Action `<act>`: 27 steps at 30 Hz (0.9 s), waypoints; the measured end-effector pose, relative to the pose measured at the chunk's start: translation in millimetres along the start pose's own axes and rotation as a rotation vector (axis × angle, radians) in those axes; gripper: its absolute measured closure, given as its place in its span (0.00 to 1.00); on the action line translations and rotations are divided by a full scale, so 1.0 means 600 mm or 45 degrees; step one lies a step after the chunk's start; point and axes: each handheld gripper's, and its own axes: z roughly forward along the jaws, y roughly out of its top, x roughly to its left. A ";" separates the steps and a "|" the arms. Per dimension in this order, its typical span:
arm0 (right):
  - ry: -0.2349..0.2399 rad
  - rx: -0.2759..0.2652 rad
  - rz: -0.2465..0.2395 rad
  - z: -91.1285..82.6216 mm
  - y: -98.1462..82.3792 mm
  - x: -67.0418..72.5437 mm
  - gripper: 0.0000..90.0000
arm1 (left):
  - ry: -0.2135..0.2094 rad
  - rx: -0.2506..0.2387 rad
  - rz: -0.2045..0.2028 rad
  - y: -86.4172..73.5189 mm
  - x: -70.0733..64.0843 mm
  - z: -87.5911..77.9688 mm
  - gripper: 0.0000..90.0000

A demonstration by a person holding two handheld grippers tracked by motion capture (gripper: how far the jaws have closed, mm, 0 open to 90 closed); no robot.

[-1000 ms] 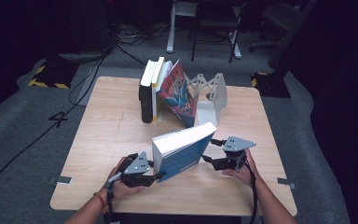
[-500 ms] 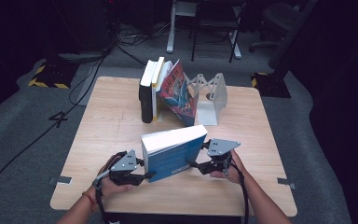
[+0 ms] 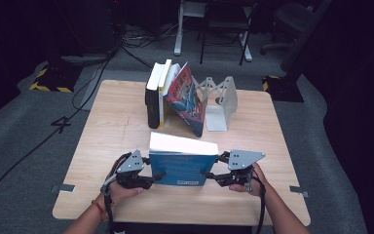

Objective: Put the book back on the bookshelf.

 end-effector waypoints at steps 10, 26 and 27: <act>-0.080 -0.029 -0.037 -0.015 0.082 0.011 0.58 | -0.021 0.026 0.005 0.024 0.020 0.036 0.34; -0.135 0.009 0.096 -0.029 0.096 -0.006 0.61 | -0.059 0.046 0.013 0.054 0.029 0.088 0.28; -0.137 0.012 0.099 -0.028 0.096 -0.006 0.61 | -0.057 0.046 0.014 0.054 0.029 0.089 0.27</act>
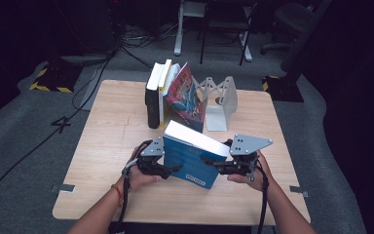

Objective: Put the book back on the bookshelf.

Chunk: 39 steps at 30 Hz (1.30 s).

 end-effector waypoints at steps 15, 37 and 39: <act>-0.035 0.036 0.081 -0.008 0.003 -0.001 0.67 | 0.074 0.066 -0.112 -0.006 -0.001 0.003 0.19; -0.261 0.094 0.160 -0.102 -0.016 -0.020 0.68 | 0.349 0.367 -0.169 -0.125 -0.029 -0.082 0.23; -0.284 0.106 0.178 -0.110 -0.015 -0.024 0.68 | 0.362 0.384 -0.159 -0.129 -0.030 -0.079 0.23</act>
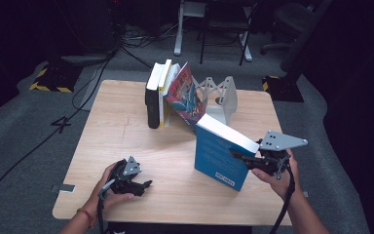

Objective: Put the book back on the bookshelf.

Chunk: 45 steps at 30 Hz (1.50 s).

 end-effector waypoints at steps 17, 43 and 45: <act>-0.212 0.071 0.054 -0.010 0.032 -0.051 0.68 | -0.048 -0.008 -0.053 0.000 0.013 0.009 0.18; -0.347 0.058 0.127 0.055 0.104 -0.120 0.68 | -0.057 -0.008 -0.048 0.002 0.013 0.010 0.18; -0.354 0.059 0.134 0.058 0.107 -0.124 0.68 | -0.057 -0.009 -0.049 0.002 0.013 0.010 0.18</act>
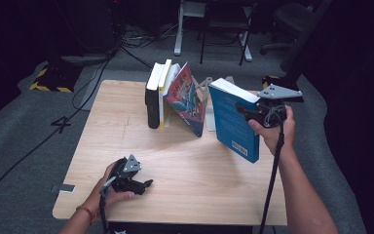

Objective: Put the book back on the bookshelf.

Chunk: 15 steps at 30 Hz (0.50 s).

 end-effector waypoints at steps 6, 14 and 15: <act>-0.022 -0.003 0.038 0.017 0.010 -0.012 0.68 | 0.004 0.000 -0.001 0.000 0.000 0.000 0.18; -0.054 -0.014 0.069 0.036 0.027 -0.023 0.68 | 0.003 0.000 0.000 0.000 -0.001 0.000 0.18; -0.057 -0.015 0.077 0.041 0.031 -0.025 0.68 | 0.003 -0.001 0.005 0.000 -0.001 0.000 0.18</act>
